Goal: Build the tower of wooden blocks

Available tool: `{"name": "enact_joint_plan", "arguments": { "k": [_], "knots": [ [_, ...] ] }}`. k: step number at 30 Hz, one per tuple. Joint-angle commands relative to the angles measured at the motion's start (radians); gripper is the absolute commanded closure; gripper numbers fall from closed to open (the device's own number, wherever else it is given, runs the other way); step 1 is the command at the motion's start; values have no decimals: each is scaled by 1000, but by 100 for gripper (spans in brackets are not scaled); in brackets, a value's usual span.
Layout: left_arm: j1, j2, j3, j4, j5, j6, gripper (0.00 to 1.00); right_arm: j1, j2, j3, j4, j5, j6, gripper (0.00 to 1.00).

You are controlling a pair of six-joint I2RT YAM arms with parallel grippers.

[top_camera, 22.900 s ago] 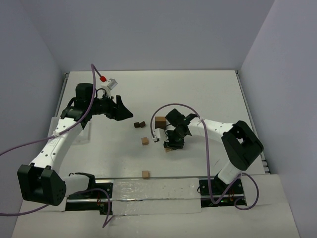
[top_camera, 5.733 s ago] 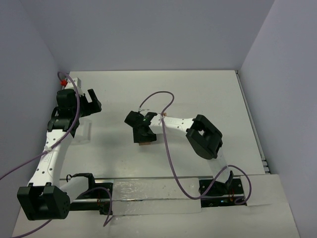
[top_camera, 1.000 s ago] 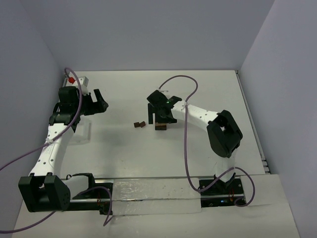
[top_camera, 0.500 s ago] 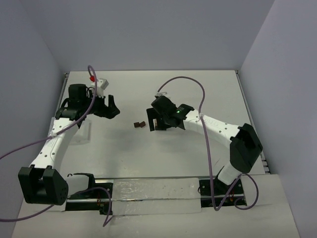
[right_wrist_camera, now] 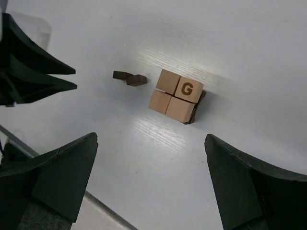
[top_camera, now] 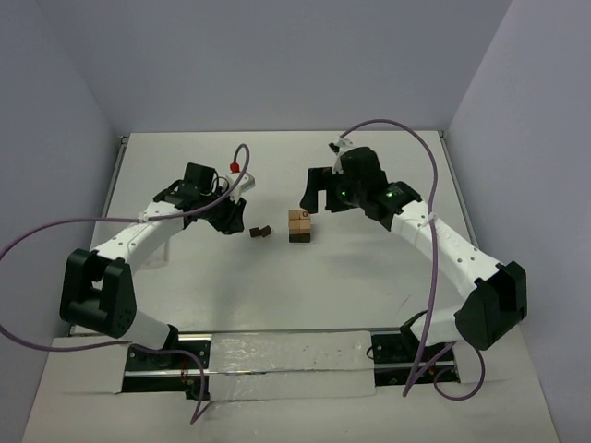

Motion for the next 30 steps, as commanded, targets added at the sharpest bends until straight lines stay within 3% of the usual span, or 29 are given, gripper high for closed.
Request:
{"name": "enact_joint_plan", "arguments": {
  "k": [1, 7, 12, 21, 30],
  "knots": [
    [-1, 78, 57, 50, 71, 178, 66, -59, -47, -22, 54, -206, -73, 0],
    [-11, 164, 102, 38, 92, 263, 66, -99, -57, -27, 63, -211, -90, 0],
    [-12, 205, 91, 87, 91, 301, 62, -117, -59, -34, 78, -307, -103, 0],
    [-33, 230, 72, 128, 129, 416, 43, -128, -65, -11, 68, -325, -157, 0],
    [-50, 268, 82, 130, 141, 494, 44, -149, -69, -9, 61, -324, -187, 0]
  ]
}}
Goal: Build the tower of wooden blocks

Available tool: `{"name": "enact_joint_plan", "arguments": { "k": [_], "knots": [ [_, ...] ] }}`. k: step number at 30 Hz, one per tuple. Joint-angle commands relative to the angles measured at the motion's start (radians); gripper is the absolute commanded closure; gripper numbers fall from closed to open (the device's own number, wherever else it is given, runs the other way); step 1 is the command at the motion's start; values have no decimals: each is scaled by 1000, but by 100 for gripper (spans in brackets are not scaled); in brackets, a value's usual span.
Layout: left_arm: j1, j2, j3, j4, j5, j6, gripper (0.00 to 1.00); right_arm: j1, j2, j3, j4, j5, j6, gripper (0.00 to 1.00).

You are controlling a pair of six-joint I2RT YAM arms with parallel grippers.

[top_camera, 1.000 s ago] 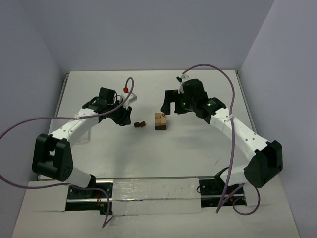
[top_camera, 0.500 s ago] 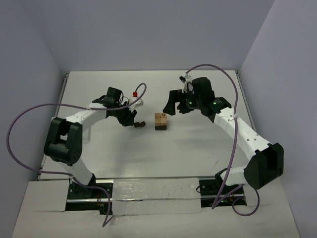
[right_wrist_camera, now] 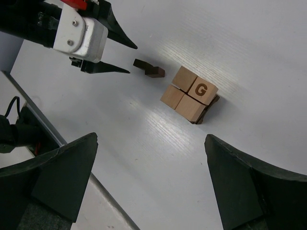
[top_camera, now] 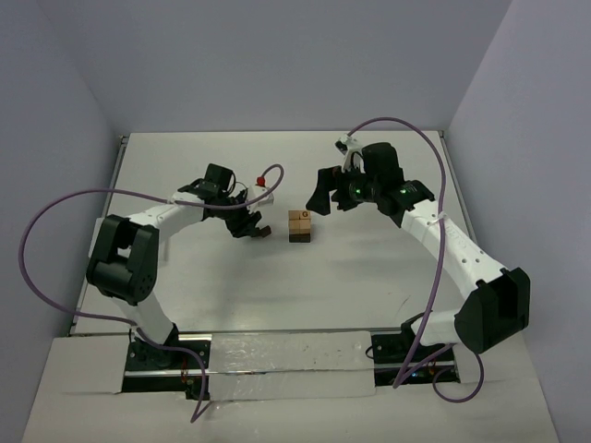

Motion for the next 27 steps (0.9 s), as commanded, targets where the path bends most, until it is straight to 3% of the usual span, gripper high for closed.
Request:
{"name": "enact_joint_plan", "arguments": {
  "k": [1, 13, 21, 27],
  "knots": [
    [-14, 32, 28, 33, 53, 79, 45, -11, -45, 23, 27, -19, -33, 0],
    [-37, 61, 6, 65, 24, 137, 55, -11, -40, 16, 28, 7, -33, 0],
    [-40, 60, -17, 92, -2, 139, 68, -11, -42, 17, 30, 9, -49, 0],
    [-32, 4, -49, 81, -21, 95, 89, -13, -51, 59, 22, 82, -141, 0]
  ]
}}
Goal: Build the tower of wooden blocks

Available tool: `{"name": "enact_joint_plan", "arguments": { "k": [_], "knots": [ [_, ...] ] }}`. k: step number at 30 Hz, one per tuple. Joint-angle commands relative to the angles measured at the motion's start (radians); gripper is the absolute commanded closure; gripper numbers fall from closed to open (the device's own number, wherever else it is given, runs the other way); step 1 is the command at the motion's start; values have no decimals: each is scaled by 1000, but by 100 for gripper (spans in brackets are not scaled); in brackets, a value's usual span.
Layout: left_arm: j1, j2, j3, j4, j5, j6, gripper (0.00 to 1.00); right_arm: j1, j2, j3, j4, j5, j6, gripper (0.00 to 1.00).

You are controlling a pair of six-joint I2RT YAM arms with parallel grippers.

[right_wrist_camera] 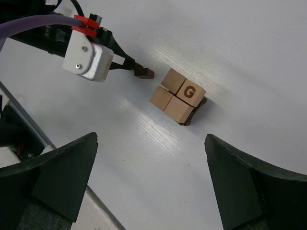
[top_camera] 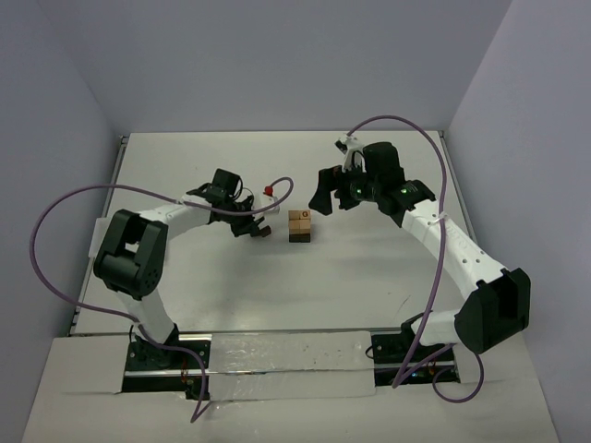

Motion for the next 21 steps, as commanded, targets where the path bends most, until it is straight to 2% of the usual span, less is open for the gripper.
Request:
{"name": "enact_joint_plan", "arguments": {
  "k": [1, 3, 6, 8, 11, 14, 16, 18, 21],
  "knots": [
    [8, -59, -34, 16, 0, -19, 92, -7, -50, 65, 20, 66, -98, 0],
    [25, -110, -47, -4, 19, -70, 99, -7, -54, 91, 17, 90, -128, 0],
    [51, -213, -49, -26, 61, -171, 100, -7, -62, 120, 12, 97, -180, 0],
    [78, -274, -37, -39, 115, -346, 100, -6, -62, 139, 17, 83, -206, 0],
    [165, -446, -32, 12, 229, -754, 100, 20, -32, 197, 35, 20, -245, 1],
    [203, -564, -34, 71, 231, -1043, 100, 103, -1, 251, 21, 31, -309, 2],
    [206, -559, 30, -2, 228, -1117, 100, 174, 15, 290, 0, 58, -351, 2],
    [205, -534, 94, -85, 134, -1258, 100, 234, 49, 345, -25, 83, -414, 3],
    [205, -486, 195, -207, 139, -1347, 100, 312, 103, 412, -60, 26, -442, 6]
  ]
}}
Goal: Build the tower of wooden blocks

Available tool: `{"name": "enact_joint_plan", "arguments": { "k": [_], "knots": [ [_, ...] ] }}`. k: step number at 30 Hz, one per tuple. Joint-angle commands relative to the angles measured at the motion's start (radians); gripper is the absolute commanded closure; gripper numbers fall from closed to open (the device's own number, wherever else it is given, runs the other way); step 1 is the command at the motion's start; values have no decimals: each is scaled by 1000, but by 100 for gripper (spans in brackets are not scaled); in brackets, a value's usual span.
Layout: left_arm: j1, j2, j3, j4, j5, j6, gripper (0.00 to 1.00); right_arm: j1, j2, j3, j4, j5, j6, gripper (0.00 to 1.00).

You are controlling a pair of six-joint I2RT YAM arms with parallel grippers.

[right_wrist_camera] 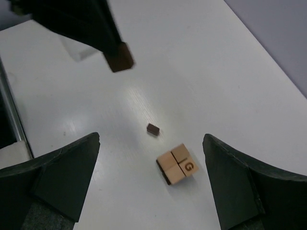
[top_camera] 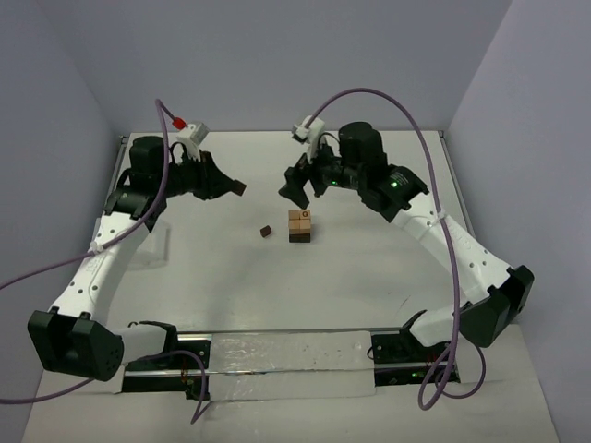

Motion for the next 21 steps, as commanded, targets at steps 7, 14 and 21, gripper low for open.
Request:
{"name": "enact_joint_plan", "arguments": {
  "k": [7, 14, 21],
  "knots": [
    [3, 76, 31, -136, 123, -410, 100, 142, 136, 202, -72, -89, -95, 11],
    [3, 72, -12, -92, 240, -467, 100, 166, 205, 243, -112, -62, -95, 12],
    [3, 85, -29, -73, 329, -456, 100, 168, 294, 336, -246, -108, -103, 18]
  ]
}}
